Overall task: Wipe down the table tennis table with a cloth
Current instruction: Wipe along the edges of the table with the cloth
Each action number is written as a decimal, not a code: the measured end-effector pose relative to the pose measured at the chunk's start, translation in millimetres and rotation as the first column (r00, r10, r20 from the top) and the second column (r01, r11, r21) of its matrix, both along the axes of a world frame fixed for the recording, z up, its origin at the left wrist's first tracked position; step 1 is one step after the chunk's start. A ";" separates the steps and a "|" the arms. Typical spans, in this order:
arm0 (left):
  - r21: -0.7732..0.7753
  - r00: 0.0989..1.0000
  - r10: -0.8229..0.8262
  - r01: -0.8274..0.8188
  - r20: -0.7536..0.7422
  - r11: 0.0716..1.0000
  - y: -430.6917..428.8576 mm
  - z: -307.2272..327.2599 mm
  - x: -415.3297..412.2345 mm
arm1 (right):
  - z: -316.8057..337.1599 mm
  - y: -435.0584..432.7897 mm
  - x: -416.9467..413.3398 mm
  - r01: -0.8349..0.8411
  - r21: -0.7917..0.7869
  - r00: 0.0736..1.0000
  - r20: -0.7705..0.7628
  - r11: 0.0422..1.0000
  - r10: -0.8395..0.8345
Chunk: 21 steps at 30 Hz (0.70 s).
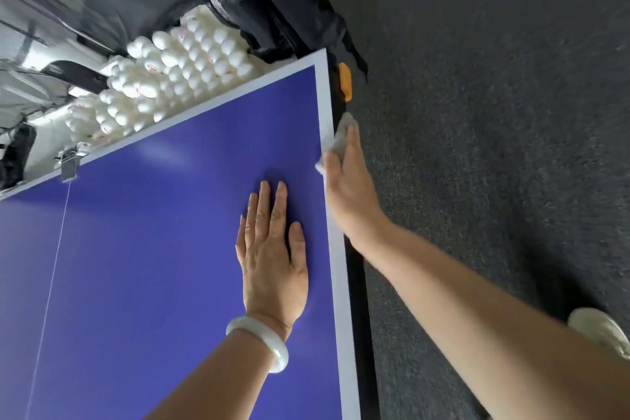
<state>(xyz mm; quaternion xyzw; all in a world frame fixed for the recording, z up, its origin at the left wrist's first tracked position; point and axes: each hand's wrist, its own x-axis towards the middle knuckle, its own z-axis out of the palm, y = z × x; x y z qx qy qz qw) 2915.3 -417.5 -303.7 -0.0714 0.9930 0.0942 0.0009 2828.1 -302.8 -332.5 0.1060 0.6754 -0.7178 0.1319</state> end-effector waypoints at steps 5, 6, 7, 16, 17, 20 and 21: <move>-0.018 1.000 0.000 0.000 0.018 1.000 0.8 0.6 0.2 | 7.1 1.3 -109.7 -0.018 0.096 0.998 0.060 0.995 0.012; -0.018 1.000 -0.001 0.001 0.018 1.000 1.3 0.9 0.3 | 6.0 0.8 -109.5 -0.023 0.110 0.999 0.039 0.994 0.019; -0.017 1.000 0.000 0.000 0.016 1.000 1.8 1.1 0.3 | 6.1 1.4 -100.9 -0.024 0.090 0.999 0.030 0.996 0.021; -0.042 1.000 0.001 -0.001 0.012 0.999 -0.3 0.4 -0.4 | 2.2 9.4 134.0 -0.107 -0.091 0.994 0.025 0.990 0.110; -0.039 1.000 0.003 -0.002 0.012 0.999 -0.5 0.3 -0.4 | 0.8 9.8 126.6 -0.121 -0.101 0.988 0.084 0.987 0.130; -0.037 1.000 0.006 -0.006 0.015 0.999 -0.6 -0.9 0.0 | -2.4 8.9 63.5 -0.153 -0.133 0.972 0.157 0.979 0.174; -0.035 1.000 0.006 -0.005 0.012 0.999 -0.4 -1.2 0.0 | -1.0 9.6 36.4 -0.145 -0.136 0.975 0.146 0.980 0.165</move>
